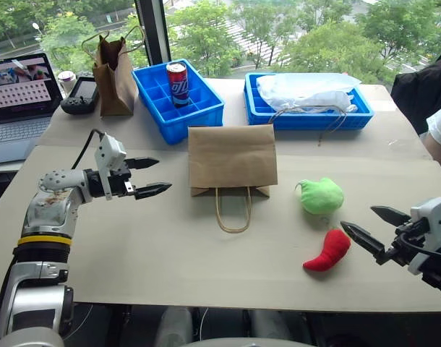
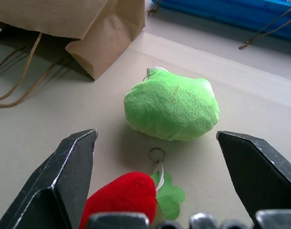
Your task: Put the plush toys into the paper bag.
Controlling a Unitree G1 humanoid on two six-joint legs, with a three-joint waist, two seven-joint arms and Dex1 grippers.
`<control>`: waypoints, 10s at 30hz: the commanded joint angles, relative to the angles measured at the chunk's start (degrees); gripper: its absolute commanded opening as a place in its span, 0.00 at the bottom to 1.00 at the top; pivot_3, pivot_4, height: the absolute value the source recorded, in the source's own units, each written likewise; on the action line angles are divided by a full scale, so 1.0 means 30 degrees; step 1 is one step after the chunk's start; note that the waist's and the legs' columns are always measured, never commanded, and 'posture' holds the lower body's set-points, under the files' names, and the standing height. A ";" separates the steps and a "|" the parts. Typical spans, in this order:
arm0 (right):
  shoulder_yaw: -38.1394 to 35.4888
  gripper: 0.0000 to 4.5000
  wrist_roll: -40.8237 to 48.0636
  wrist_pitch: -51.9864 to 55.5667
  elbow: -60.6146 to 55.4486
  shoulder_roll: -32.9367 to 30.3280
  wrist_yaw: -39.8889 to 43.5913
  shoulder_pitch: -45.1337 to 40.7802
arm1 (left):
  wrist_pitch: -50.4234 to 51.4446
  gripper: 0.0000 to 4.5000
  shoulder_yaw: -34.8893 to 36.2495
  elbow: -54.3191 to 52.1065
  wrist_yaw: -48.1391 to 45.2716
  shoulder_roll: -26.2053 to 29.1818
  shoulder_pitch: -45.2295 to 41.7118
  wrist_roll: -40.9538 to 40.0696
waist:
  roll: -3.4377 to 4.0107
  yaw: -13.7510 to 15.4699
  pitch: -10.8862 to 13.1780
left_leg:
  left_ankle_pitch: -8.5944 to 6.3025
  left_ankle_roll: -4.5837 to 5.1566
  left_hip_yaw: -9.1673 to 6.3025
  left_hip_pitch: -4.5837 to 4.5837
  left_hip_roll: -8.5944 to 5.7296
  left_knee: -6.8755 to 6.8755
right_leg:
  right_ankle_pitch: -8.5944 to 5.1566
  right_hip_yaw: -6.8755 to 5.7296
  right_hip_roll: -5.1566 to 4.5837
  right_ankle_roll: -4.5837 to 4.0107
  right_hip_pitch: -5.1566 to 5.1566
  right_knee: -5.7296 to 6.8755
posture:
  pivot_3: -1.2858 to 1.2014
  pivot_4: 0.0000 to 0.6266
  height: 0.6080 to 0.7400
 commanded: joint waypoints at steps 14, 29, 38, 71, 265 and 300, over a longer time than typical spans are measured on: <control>-0.1255 0.99 1.0733 0.5449 -0.5804 -0.6501 -0.0246 -0.2923 | -0.0888 1.00 -0.4901 -0.1040 -0.7181 0.3352 -0.5329 -0.3802 | 0.0012 -0.0076 0.0021 | -0.0020 0.0024 -0.0144 0.0109 -0.0024 -0.0029 | -0.0027 -0.0036 0.0002 0.0009 0.0221 -0.0091 | 0.52 0.24 0.96; 0.1067 0.99 1.3487 0.6204 -0.8211 -0.7704 -0.6029 -0.2724 | -1.5585 1.00 -0.9900 0.3955 -0.7181 -0.2461 -0.8552 0.2040 | -0.0012 0.0119 0.0037 | -0.0062 0.0108 -0.0365 -0.0174 -0.0068 0.0235 | -0.0047 -0.0041 0.0052 0.0060 0.0200 -0.0119 | 0.52 0.24 0.96; 0.0434 0.99 1.4825 0.5591 -0.8912 -0.8129 -0.8305 -0.1717 | -2.1750 1.00 -1.0195 1.0074 -0.7167 -0.5527 -1.0168 0.5160 | -0.0011 0.0132 0.0035 | -0.0065 0.0114 -0.0396 -0.0202 -0.0059 0.0239 | -0.0045 -0.0029 0.0080 0.0066 0.0200 -0.0133 | 0.52 0.24 0.96; -0.0622 1.00 1.2872 0.4023 -0.8913 -0.7264 -0.9300 0.4610 | -1.0009 0.01 -0.7831 0.8581 -0.7181 -0.6587 -1.2519 0.1954 | 0.0026 0.0036 0.0015 | -0.0052 0.0101 -0.0628 -0.0349 -0.0016 0.0265 | -0.0041 0.0085 0.0311 0.0078 0.0209 -0.0218 | 0.52 0.24 0.96; 0.8066 1.00 -0.3199 0.3916 -0.0735 0.1169 0.0379 -0.9388 | 0.7720 0.00 -0.3739 -0.8797 0.3817 -0.6444 -0.3083 -0.2955 | 0.0349 0.0066 0.0024 | 0.0129 0.0058 -0.0929 -0.0394 -0.0262 0.0241 | -0.0106 0.0168 0.0293 0.0060 0.0192 0.0011 | 0.52 0.24 0.96; 1.1280 0.00 -0.2777 0.7036 0.2053 0.3224 -0.2693 -1.3532 | 0.7567 0.00 -0.4321 -0.8317 0.2385 -0.6187 -0.3847 -0.3195 | 0.0352 -0.0292 0.0051 | 0.0129 0.0065 -0.0919 -0.0333 -0.0295 0.0215 | -0.0130 0.0404 0.0391 0.0095 0.0200 0.0008 | 0.52 0.24 0.96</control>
